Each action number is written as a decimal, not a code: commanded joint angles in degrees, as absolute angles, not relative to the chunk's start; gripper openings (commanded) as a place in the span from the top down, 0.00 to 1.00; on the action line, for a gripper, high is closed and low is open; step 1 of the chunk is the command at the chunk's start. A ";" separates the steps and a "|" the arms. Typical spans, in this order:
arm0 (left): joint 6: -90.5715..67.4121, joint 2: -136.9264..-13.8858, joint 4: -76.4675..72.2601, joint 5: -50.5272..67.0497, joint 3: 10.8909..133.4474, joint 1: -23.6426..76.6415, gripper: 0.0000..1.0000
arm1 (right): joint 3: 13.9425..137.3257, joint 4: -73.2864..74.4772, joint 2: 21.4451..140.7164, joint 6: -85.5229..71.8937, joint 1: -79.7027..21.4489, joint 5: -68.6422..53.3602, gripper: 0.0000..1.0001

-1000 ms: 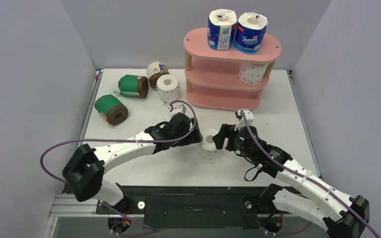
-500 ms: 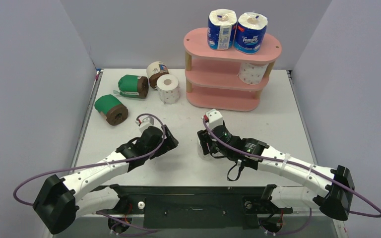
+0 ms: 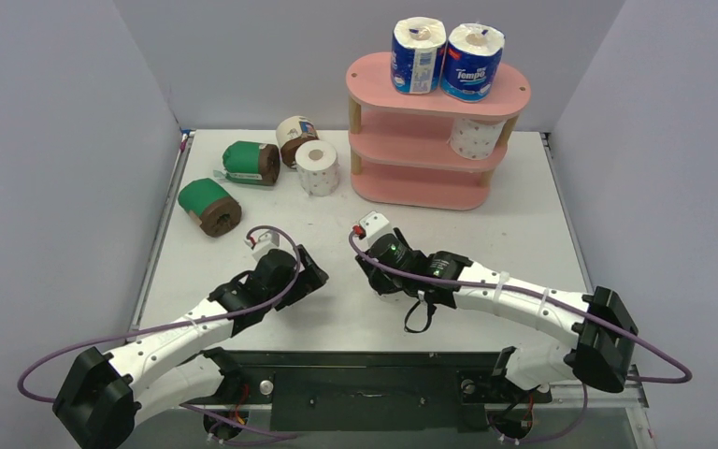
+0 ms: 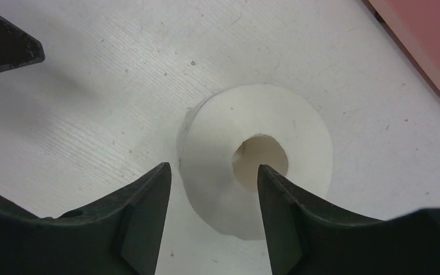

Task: Place and organize the paper towels onto the shelf
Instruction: Pick up the paper towel from the center of the board.

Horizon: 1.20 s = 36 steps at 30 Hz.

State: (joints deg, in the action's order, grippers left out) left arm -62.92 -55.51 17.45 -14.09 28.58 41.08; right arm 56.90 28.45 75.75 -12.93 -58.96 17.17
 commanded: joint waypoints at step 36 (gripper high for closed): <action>-60.21 -59.73 10.48 -9.55 34.30 37.52 0.06 | 77.00 40.87 76.92 -8.01 -46.93 21.49 0.83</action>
